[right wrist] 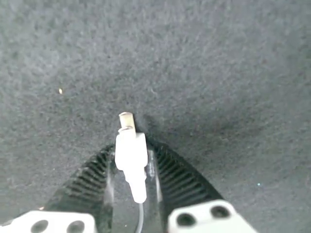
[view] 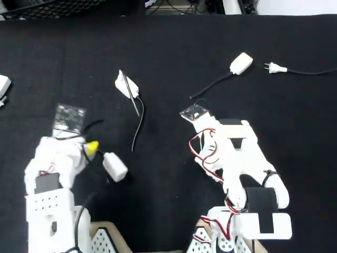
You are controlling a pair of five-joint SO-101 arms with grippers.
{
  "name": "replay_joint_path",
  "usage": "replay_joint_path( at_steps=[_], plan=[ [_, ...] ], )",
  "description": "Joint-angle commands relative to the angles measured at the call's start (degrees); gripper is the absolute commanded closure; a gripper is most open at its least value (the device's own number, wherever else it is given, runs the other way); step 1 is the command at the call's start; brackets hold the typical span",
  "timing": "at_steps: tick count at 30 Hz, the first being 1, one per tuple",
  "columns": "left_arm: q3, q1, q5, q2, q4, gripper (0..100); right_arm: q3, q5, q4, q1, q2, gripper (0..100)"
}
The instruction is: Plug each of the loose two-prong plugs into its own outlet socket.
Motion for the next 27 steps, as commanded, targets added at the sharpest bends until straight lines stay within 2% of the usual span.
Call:
replay_joint_path(
  at_steps=[1, 3, 6, 11, 17, 27],
  plan=[
    [-11.7, -1.5, 0.7, -0.7, 11.2, 66, -0.5, -0.7, -2.7, 0.5, -0.2, 98.3],
    [-16.1, -1.5, 1.8, -0.7, 15.7, 66, -0.6, -0.7, -2.7, 0.5, -0.2, 98.3],
    [-17.7, -2.0, 0.9, -0.7, 18.1, 66, -0.6, -0.7, -2.7, 0.5, -0.2, 98.3],
    [-6.5, -2.1, -5.4, -0.6, 17.8, 66, -0.6, -0.7, -2.7, 0.5, -0.2, 98.3],
    [4.1, 1.5, -7.1, -0.6, 12.0, 66, -0.6, -0.7, -2.7, 0.5, -0.2, 98.3],
    [5.7, 4.3, -7.1, -0.1, 5.0, 66, -0.5, -0.5, -2.7, 0.5, -0.2, 98.3]
  ],
)
